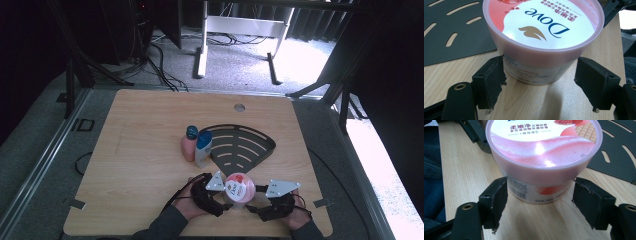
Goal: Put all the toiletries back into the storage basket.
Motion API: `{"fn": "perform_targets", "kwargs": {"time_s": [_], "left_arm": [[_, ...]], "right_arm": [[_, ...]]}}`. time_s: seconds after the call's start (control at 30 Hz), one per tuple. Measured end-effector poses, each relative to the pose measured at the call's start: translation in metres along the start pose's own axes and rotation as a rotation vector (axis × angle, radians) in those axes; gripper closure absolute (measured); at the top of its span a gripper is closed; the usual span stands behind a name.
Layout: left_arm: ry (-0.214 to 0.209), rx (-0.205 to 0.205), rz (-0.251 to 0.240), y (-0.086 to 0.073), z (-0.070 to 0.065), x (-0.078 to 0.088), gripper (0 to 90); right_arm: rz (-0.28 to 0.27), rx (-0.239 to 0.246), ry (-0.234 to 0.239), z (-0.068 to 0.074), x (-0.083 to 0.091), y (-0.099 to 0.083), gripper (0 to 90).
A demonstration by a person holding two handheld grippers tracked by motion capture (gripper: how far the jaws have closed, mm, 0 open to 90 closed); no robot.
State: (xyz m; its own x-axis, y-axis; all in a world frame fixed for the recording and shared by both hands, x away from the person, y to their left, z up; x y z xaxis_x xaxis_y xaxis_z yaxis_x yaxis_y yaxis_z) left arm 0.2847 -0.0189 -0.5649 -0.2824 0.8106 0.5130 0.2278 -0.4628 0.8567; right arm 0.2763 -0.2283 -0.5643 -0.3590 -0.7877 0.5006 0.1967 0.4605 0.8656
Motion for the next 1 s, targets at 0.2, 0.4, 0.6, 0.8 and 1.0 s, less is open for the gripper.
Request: {"fn": "perform_targets", "kwargs": {"time_s": [0.2, 0.4, 0.6, 0.8, 1.0], "left_arm": [[0.003, 0.000, -0.023, 0.0023, -0.0005, 0.0023, 23.6], [0.014, -0.015, -0.034, 0.0028, -0.0017, 0.0026, 23.4], [0.033, -0.046, -0.029, 0.0043, -0.0051, 0.0033, 23.7], [0.038, -0.057, -0.023, 0.0053, -0.0073, 0.0030, 23.7], [0.031, -0.055, -0.018, 0.0065, -0.0086, 0.0020, 23.8]], "right_arm": [[-0.021, -0.007, 0.008, -0.0011, 0.0002, 0.0039, 23.3], [-0.030, -0.004, 0.000, -0.0005, 0.0006, 0.0056, 22.8], [-0.030, -0.007, -0.003, 0.0008, 0.0012, 0.0054, 22.8], [-0.033, 0.000, -0.010, 0.0026, 0.0025, 0.0050, 22.8], [-0.027, 0.005, -0.021, 0.0043, 0.0047, 0.0052, 22.5]]}}
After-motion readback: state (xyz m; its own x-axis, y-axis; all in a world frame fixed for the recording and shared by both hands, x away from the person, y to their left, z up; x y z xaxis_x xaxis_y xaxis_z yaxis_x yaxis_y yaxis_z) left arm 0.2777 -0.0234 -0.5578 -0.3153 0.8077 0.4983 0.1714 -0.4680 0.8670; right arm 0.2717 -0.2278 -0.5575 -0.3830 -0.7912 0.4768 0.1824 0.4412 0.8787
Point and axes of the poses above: each handheld gripper's, and its own axes: x roughly backward along the jaws, y roughly out of its top, z roughly to its left, the point moved 4 cm from there along -x, roughly forward along the jaws, and after that the axes turned 11 degrees about -z, right-handed, at the moved point
